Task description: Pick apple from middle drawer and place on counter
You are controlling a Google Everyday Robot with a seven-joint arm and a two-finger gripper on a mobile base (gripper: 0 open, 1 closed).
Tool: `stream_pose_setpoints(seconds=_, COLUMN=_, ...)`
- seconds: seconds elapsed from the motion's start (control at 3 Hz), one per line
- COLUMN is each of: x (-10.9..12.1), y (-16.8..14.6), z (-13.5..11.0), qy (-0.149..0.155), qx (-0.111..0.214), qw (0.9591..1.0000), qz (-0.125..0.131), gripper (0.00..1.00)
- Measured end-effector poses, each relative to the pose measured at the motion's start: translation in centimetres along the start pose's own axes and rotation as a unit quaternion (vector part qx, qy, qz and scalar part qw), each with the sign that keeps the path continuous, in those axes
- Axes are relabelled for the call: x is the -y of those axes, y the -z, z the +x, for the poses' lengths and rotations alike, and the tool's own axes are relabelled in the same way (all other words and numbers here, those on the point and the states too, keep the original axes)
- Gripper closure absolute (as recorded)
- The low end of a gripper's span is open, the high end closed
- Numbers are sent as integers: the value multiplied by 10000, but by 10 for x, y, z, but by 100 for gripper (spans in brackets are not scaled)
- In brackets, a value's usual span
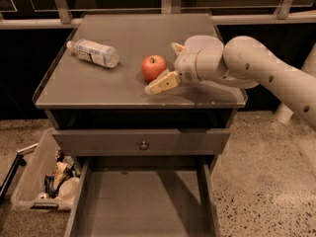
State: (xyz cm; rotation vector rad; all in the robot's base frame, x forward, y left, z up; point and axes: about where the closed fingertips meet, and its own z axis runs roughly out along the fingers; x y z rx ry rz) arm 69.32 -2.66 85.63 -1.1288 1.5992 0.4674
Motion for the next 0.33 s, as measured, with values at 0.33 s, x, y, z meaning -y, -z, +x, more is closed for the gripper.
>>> stream_pose_setpoints(seconds=0.33, x=0, y=0, z=0, qy=0, qx=0, qw=10000, qz=0, gripper=0)
